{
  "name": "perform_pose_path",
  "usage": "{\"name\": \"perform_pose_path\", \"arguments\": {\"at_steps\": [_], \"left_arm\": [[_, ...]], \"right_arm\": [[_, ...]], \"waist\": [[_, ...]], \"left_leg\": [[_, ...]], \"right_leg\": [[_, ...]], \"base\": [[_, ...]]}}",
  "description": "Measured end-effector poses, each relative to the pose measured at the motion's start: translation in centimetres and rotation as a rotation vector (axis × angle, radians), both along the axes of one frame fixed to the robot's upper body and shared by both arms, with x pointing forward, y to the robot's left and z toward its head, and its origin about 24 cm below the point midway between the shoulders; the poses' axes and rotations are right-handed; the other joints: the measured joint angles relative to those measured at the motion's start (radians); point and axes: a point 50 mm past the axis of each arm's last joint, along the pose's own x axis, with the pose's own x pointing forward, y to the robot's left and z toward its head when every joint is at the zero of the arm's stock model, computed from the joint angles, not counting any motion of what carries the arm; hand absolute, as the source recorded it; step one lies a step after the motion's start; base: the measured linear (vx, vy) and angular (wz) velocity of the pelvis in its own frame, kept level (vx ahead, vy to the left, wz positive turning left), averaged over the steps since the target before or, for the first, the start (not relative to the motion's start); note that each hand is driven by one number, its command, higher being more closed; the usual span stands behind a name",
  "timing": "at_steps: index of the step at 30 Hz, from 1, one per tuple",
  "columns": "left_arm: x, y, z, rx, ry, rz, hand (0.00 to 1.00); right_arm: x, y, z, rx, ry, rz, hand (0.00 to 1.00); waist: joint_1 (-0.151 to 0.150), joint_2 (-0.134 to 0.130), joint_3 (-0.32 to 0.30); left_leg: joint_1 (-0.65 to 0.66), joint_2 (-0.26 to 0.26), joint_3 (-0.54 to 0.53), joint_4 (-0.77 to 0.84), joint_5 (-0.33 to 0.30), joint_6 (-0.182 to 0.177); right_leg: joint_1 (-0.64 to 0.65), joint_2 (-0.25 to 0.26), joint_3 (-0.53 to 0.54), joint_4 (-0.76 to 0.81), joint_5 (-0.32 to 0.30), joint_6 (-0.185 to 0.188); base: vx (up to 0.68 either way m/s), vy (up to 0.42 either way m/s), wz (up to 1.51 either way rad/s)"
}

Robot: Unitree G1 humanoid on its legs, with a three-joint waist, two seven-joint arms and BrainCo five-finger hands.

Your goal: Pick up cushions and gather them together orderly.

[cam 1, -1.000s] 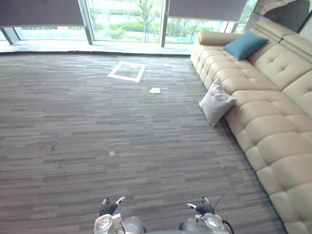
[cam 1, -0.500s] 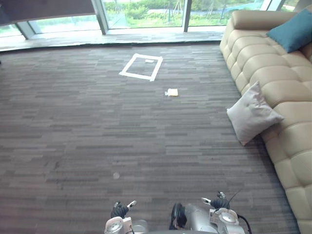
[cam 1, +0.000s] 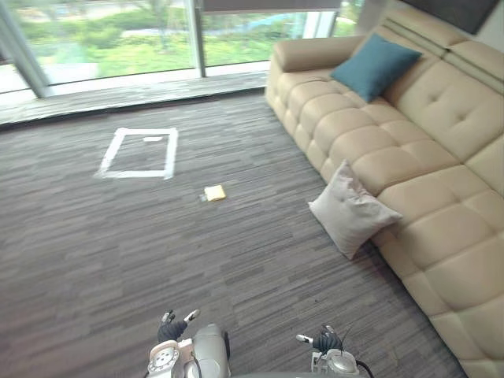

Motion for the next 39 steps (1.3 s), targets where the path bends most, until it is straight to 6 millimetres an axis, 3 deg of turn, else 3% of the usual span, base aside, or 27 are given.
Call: {"name": "perform_pose_path", "arguments": {"at_steps": [2, 3, 6, 7, 9, 10, 11, 12, 14, 15, 16, 17, 18, 20, 23, 24, 26, 27, 30, 31, 33, 34, 35, 37, 39], "left_arm": [[-0.4, -0.1, -0.3, -0.008, 0.032, -0.005, 0.0], [-0.3, -0.3, -0.3, -0.008, 0.031, -0.017, 0.0], [-0.8, -0.3, -0.6, -0.011, 0.052, -0.023, 0.0], [-0.9, -0.4, -0.6, -0.011, 0.062, -0.039, 0.0], [-1.1, -0.6, -0.7, -0.008, 0.072, -0.061, 0.0], [-1.3, -0.6, -0.8, -0.004, 0.078, -0.075, 0.0], [-1.3, -1.3, -0.9, -0.022, 0.084, -0.078, 0.0], [-1.2, -1.8, -0.9, -0.037, 0.076, -0.084, 0.0], [-0.8, -2.5, -0.8, -0.061, 0.058, -0.085, 0.0], [-0.5, -2.8, -0.8, -0.071, 0.045, -0.071, 0.0], [-0.7, -2.8, -0.8, -0.071, 0.045, -0.071, 0.0], [-0.6, -2.6, -0.6, -0.063, 0.034, -0.073, 0.0], [-0.6, -2.4, -0.5, -0.056, 0.027, -0.07, 0.0], [-0.4, -1.8, -0.2, -0.033, 0.007, -0.07, 0.0], [0.2, -1.8, 0.3, -0.023, -0.029, -0.074, 0.0], [0.3, -1.7, 0.3, -0.021, -0.035, -0.075, 0.0], [0.2, -2.1, 0.2, -0.032, -0.034, -0.071, 0.0], [0.6, -1.7, 0.3, -0.025, -0.046, -0.064, 0.0], [0.2, -1.1, 0.2, -0.014, -0.028, -0.062, 0.0], [0.1, -1.0, 0.1, -0.015, -0.023, -0.058, 0.0], [0.0, -1.1, 0.0, -0.018, -0.015, -0.056, 0.0], [-0.1, -1.2, -0.1, -0.02, -0.007, -0.061, 0.0], [-0.2, -1.2, -0.1, -0.022, -0.001, -0.067, 0.0], [-0.5, -1.3, -0.4, -0.024, 0.018, -0.071, 0.0], [-0.7, -1.3, -0.5, -0.024, 0.029, -0.084, 0.0]], "right_arm": [[0.4, 0.1, 0.3, -0.011, -0.027, 0.02, 0.0], [0.6, 0.1, 0.4, -0.018, -0.036, 0.029, 0.0], [1.1, -0.2, 0.7, -0.027, -0.062, 0.019, 0.0], [1.3, -0.3, 0.9, -0.027, -0.072, 0.013, 0.0], [1.5, -0.5, 1.0, -0.027, -0.079, 0.002, 0.0], [1.4, -0.7, 1.0, -0.028, -0.08, -0.005, 0.0], [1.6, -0.9, 1.1, -0.034, -0.083, -0.001, 0.0], [1.6, -1.3, 1.0, -0.045, -0.079, 0.002, 0.0], [2.0, -1.6, 1.3, -0.054, -0.093, 0.006, 0.0], [2.2, -1.8, 1.4, -0.06, -0.097, 0.011, 0.0], [2.1, -1.8, 1.3, -0.059, -0.09, 0.012, 0.0], [2.0, -1.6, 1.2, -0.054, -0.08, 0.008, 0.0], [1.9, -1.4, 1.1, -0.048, -0.075, 0.007, 0.0], [1.4, -0.8, 0.7, -0.034, -0.048, 0.018, 0.0], [1.4, -0.4, 0.6, -0.033, -0.043, 0.034, 0.0], [1.4, -0.4, 0.6, -0.034, -0.04, 0.032, 0.0], [1.2, -0.5, 0.5, -0.039, -0.033, 0.032, 0.0], [0.7, -0.2, 0.2, -0.028, -0.007, 0.032, 0.0], [0.7, 0.7, 0.2, -0.009, -0.008, 0.052, 0.0], [0.7, 0.7, 0.2, -0.007, -0.007, 0.054, 0.0], [0.8, 0.7, 0.2, -0.008, -0.01, 0.059, 0.0], [0.8, 0.7, 0.2, -0.009, -0.009, 0.062, 0.0], [0.6, 0.7, 0.2, -0.012, -0.004, 0.064, 0.0], [0.7, 0.6, 0.3, -0.018, -0.016, 0.065, 0.0], [0.7, 0.5, 0.3, -0.021, -0.019, 0.065, 0.0]], "waist": [[-0.015, 0.002, 0.001], [-0.016, 0.004, 0.001], [-0.029, 0.007, 0.003], [-0.04, 0.011, 0.005], [-0.054, 0.013, 0.006], [-0.059, 0.012, 0.005], [-0.059, 0.031, -0.001], [-0.056, 0.053, -0.014], [-0.063, 0.092, 0.003], [-0.061, 0.113, 0.011], [-0.054, 0.112, 0.017], [-0.053, 0.113, 0.019], [-0.052, 0.106, 0.022], [-0.043, 0.082, 0.024], [-0.025, 0.065, 0.029], [-0.02, 0.062, 0.031], [-0.016, 0.078, 0.022], [0.002, 0.062, 0.021], [-0.003, 0.032, 0.0], [0.004, 0.027, -0.003], [0.015, 0.026, -0.004], [0.015, 0.033, 0.0], [0.011, 0.036, 0.002], [0.003, 0.042, 0.005], [-0.002, 0.044, 0.005]], "left_leg": [[0.125, 0.003, 0.047, -0.076, -0.023, -0.004], [0.183, 0.006, 0.074, -0.125, -0.03, -0.019], [0.286, 0.003, 0.121, -0.22, -0.031, -0.039], [0.317, 0.0, 0.125, -0.251, -0.035, -0.05], [0.381, -0.018, 0.123, -0.293, -0.043, -0.08], [0.418, -0.03, 0.105, -0.298, -0.05, -0.094], [0.427, -0.013, 0.086, -0.282, -0.047, -0.1], [0.396, 0.01, 0.06, -0.209, -0.023, -0.138], [0.284, 0.066, -0.028, 0.101, 0.06, -0.099], [0.202, 0.099, -0.069, 0.296, 0.206, -0.076], [0.155, 0.122, -0.085, 0.411, 0.252, -0.076], [0.085, 0.14, -0.096, 0.543, 0.213, -0.067], [0.043, 0.142, -0.103, 0.577, 0.188, -0.063], [-0.043, 0.127, -0.106, 0.534, 0.124, -0.068], [-0.128, 0.063, -0.132, 0.258, 0.068, -0.062], [-0.139, 0.032, -0.164, 0.152, 0.068, -0.059], [-0.137, -0.012, -0.269, -0.083, 0.141, -0.067], [-0.12, -0.017, -0.244, -0.072, 0.178, -0.072], [-0.101, -0.018, -0.185, -0.039, 0.108, -0.039], [-0.057, -0.007, -0.121, -0.065, 0.083, -0.022], [0.01, 0.0, -0.048, -0.123, 0.082, -0.019], [0.057, 0.007, -0.014, -0.151, 0.077, -0.011], [0.087, 0.009, 0.0, -0.164, 0.075, -0.007], [0.169, 0.014, 0.035, -0.218, 0.073, -0.004], [0.209, 0.032, 0.049, -0.253, 0.072, -0.005]], "right_leg": [[-0.082, -0.028, -0.165, 0.026, -0.025, -0.043], [-0.144, -0.036, -0.277, -0.028, -0.036, -0.065], [-0.232, -0.019, -0.438, -0.282, -0.021, -0.095], [-0.245, -0.003, -0.466, -0.38, 0.015, -0.101], [-0.251, 0.03, -0.487, -0.531, 0.125, -0.149], [-0.244, 0.035, -0.479, -0.554, 0.245, -0.252], [-0.243, 0.044, -0.483, -0.519, 0.221, -0.258], [-0.237, 0.049, -0.489, -0.511, 0.177, -0.251], [-0.175, 0.088, -0.49, -0.524, 0.128, -0.249], [-0.126, 0.117, -0.47, -0.553, 0.109, -0.251], [-0.093, 0.129, -0.448, -0.567, 0.095, -0.256], [-0.033, 0.147, -0.403, -0.585, 0.059, -0.264], [0.003, 0.147, -0.376, -0.593, 0.041, -0.261], [0.077, 0.136, -0.298, -0.628, 0.014, -0.239], [0.144, 0.098, -0.171, -0.651, -0.012, -0.186], [0.161, 0.083, -0.136, -0.65, -0.025, -0.163], [0.172, 0.079, -0.073, -0.636, -0.061, -0.112], [0.174, 0.067, -0.011, -0.615, -0.085, -0.094], [0.169, 0.047, 0.044, -0.632, -0.017, -0.108], [0.156, 0.036, 0.068, -0.607, 0.018, -0.082], [0.099, 0.012, 0.037, -0.503, 0.051, -0.049], [0.058, -0.005, -0.034, -0.418, 0.061, -0.036], [0.033, -0.026, -0.103, -0.367, 0.056, -0.036], [0.001, -0.089, -0.313, -0.307, 0.01, -0.075], [-0.015, -0.092, -0.391, -0.339, -0.003, -0.074]], "base": [[0.37, 0.177, -0.54], [0.35, 0.14, -0.45], [0.43, 0.122, -0.3], [0.56, 0.076, -0.07], [0.55, 0.02, 0.07], [0.51, -0.022, 0.09], [0.62, -0.037, 0.08], [0.59, -0.092, -0.01], [0.64, -0.127, -0.18], [0.39, -0.049, -0.54], [0.49, 0.041, -0.85], [0.49, 0.046, -0.85], [0.59, 0.056, -0.89], [0.44, 0.083, -1.02], [0.47, 0.209, -1.18], [0.63, 0.372, -1.22], [0.5, 0.367, -1.08], [0.42, 0.333, -0.97], [0.37, 0.294, -0.77], [0.29, 0.271, -0.87], [0.2, 0.196, -1.16], [0.18, 0.173, -1.26], [0.18, 0.127, -1.06], [0.15, 0.041, -0.75], [0.1, -0.042, -0.39]]}}
